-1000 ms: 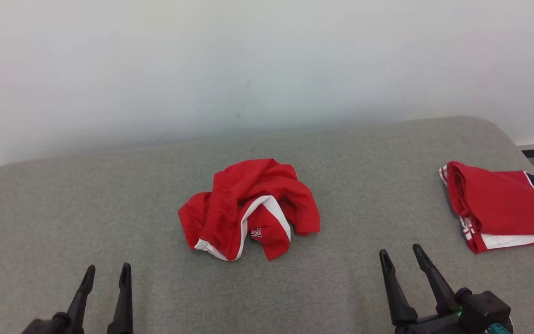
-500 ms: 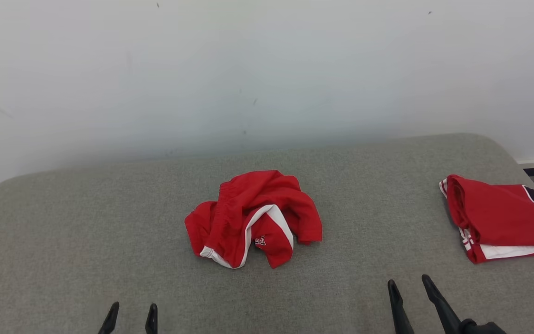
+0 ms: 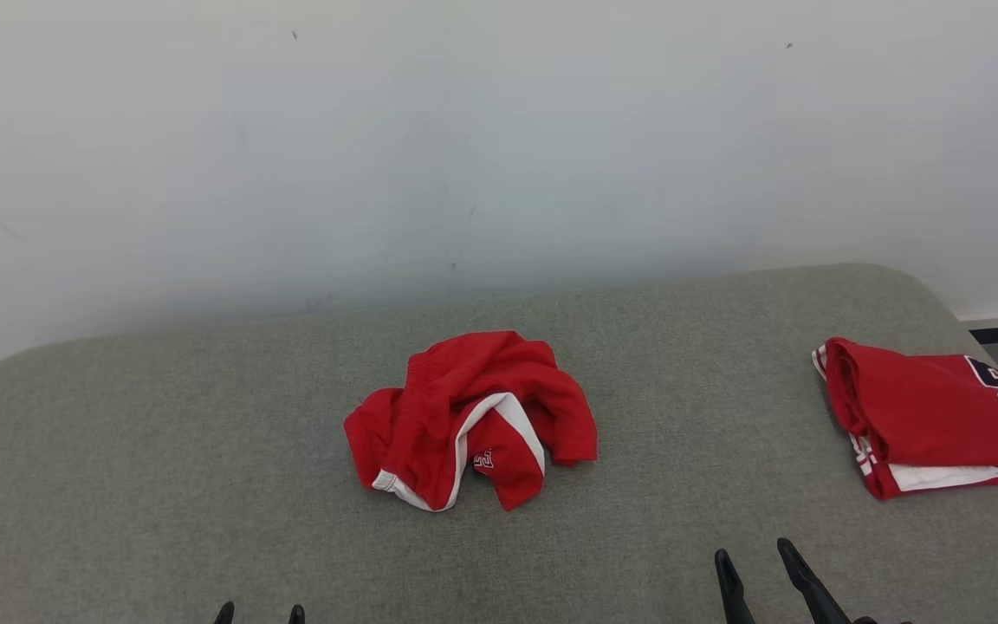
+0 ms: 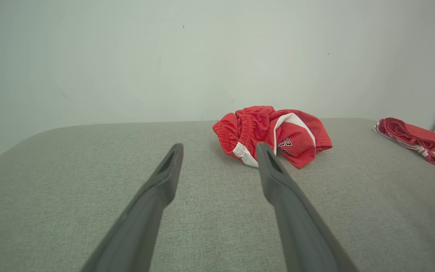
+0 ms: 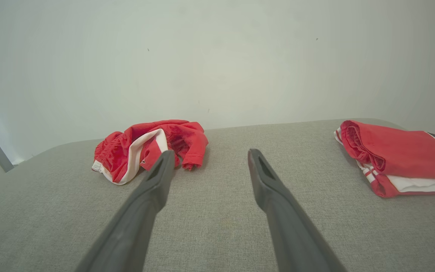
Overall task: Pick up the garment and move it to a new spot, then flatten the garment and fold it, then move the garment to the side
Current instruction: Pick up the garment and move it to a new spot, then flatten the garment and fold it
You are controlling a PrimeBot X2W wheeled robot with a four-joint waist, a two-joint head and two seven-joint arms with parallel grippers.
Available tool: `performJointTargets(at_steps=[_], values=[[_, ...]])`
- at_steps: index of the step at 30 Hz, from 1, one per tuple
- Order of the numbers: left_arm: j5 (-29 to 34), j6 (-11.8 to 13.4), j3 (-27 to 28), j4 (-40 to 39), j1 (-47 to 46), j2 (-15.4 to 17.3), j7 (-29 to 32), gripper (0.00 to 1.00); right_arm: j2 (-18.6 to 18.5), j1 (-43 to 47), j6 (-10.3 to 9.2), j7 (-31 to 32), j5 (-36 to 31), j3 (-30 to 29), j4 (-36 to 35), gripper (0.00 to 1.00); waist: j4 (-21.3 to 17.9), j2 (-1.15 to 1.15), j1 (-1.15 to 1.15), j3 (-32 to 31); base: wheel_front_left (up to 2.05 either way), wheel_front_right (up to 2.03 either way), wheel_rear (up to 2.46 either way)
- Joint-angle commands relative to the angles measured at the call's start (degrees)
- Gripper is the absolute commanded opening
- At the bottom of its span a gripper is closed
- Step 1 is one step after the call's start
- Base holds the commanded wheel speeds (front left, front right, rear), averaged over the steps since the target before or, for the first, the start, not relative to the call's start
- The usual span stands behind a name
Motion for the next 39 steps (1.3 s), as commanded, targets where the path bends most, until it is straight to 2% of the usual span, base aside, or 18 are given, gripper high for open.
performJointTargets(at_steps=[1, 18, 30, 39], values=[[0.49, 0.18, -0.16, 0.25, 0.47, -0.05, -0.19, 1.00, -0.37, 0.29, -0.02, 0.00, 0.42, 0.07, -0.05, 1.00, 0.06, 0.00, 0.00, -0.05, 0.00, 0.00, 0.00], [1.04, 0.67, -1.12, 1.35, -0.06, -0.07, -0.19, 1.00, -0.74, 0.95, -0.02, 0.00, 0.70, 0.34, 0.08, 1.00, 0.34, 0.00, 0.00, -0.90, 0.00, 0.00, 0.00], [-1.71, 1.02, -0.90, 3.86, -2.50, -0.06, -0.20, 1.00, -0.57, 0.14, -0.02, 0.00, 0.65, 0.31, -0.04, 1.00, 0.34, 0.00, 0.00, 0.09, 0.00, 0.00, 0.00], [1.83, -2.44, -2.82, 12.44, -10.71, 1.13, -0.20, 1.00, -1.50, -2.15, -0.02, 0.00, 0.78, 0.99, 0.17, 1.00, -0.75, 0.00, 0.00, 3.15, 0.00, 0.00, 0.00]])
